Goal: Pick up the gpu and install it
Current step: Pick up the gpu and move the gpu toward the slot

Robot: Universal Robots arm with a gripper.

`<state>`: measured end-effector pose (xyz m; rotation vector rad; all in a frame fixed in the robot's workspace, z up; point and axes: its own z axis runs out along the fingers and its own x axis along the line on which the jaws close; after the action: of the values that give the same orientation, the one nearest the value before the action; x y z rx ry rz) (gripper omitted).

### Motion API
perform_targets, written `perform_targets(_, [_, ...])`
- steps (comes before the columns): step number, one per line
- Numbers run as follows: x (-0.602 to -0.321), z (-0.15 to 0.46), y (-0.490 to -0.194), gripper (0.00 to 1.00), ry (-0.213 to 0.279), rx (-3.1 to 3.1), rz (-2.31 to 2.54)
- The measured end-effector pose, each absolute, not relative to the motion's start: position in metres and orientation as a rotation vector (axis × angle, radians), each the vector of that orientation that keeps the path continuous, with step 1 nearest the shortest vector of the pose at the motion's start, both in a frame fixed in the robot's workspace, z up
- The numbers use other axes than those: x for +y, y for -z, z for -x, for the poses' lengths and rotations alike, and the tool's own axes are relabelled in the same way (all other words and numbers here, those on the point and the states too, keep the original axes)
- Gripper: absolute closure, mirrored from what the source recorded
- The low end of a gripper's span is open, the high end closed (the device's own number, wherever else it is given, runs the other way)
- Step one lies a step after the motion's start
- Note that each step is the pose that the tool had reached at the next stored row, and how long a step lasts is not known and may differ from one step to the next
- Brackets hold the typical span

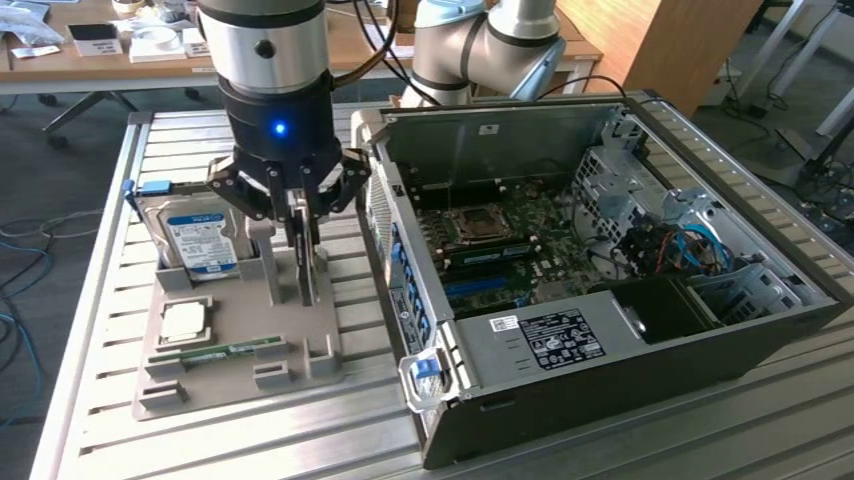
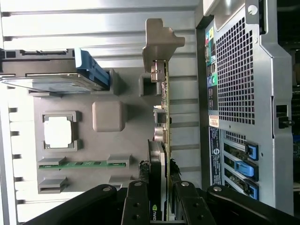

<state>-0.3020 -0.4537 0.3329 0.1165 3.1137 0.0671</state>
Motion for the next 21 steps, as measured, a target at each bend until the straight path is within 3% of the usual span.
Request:
perform_targets(12, [-0.454,0.302,-0.334,0.73,-0.067,3.114,-0.117])
perform_targets(21, [-0.454,0.302,-0.353,0.73,-0.067,3.114,-0.117])
